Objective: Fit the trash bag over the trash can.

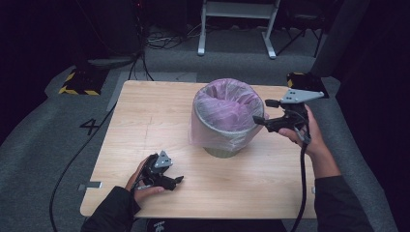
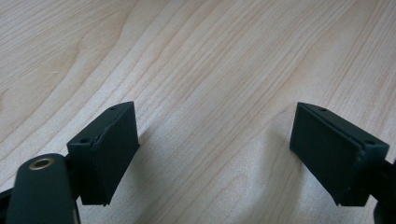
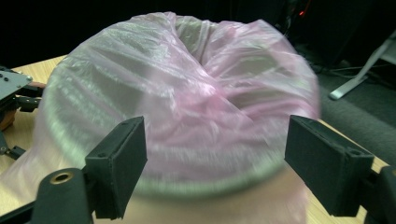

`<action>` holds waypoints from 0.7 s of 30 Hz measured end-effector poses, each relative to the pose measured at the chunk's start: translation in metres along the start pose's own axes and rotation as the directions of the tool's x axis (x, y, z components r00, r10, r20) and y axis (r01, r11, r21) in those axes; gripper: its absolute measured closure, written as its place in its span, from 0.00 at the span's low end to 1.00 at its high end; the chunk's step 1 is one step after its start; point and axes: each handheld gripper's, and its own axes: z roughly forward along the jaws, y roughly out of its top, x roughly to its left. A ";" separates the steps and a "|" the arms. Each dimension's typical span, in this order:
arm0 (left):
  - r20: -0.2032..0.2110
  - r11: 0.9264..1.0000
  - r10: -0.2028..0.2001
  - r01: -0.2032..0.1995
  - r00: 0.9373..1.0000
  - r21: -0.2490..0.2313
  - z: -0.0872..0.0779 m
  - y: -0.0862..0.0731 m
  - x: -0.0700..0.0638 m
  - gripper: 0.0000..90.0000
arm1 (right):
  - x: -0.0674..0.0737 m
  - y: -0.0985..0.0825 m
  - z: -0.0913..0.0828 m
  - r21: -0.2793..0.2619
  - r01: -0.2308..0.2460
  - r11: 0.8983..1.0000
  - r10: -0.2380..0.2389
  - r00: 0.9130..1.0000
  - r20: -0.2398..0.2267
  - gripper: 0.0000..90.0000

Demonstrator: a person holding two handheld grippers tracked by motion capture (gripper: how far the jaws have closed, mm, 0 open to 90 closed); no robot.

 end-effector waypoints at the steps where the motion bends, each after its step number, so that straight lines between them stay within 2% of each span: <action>1: 0.000 1.000 0.000 0.000 1.000 0.001 0.000 0.000 0.000 0.17 | 0.001 -0.005 -0.007 -0.013 -0.006 1.000 0.006 1.000 0.008 0.23; 5: 0.000 1.000 0.000 0.000 1.000 0.000 0.000 0.000 0.000 0.17 | 0.005 -0.024 -0.026 -0.038 -0.005 0.999 0.006 0.999 0.040 0.23; 8: -0.001 1.000 0.000 0.000 1.000 0.001 0.000 0.000 0.000 0.17 | 0.013 -0.042 -0.036 -0.024 0.013 1.000 -0.012 0.998 0.063 0.22; 10: 0.000 1.000 0.000 0.000 1.000 0.000 0.000 0.000 0.000 0.17 | 0.019 -0.061 -0.039 -0.010 0.026 1.000 -0.025 0.997 0.069 0.22; 15: -0.001 1.000 0.000 0.000 1.000 0.001 0.000 0.000 0.000 0.17 | 0.026 -0.096 -0.037 0.061 0.019 0.998 -0.024 0.995 0.094 0.22; 18: -0.001 1.000 0.000 0.000 1.000 0.001 0.000 0.000 0.000 0.17 | 0.028 -0.116 -0.033 0.076 -0.017 0.997 0.011 0.997 0.074 0.23; 21: -0.001 1.000 0.000 0.000 1.000 0.001 0.000 0.000 0.000 0.17 | 0.031 -0.136 -0.029 0.118 -0.014 0.993 0.003 0.996 0.090 0.22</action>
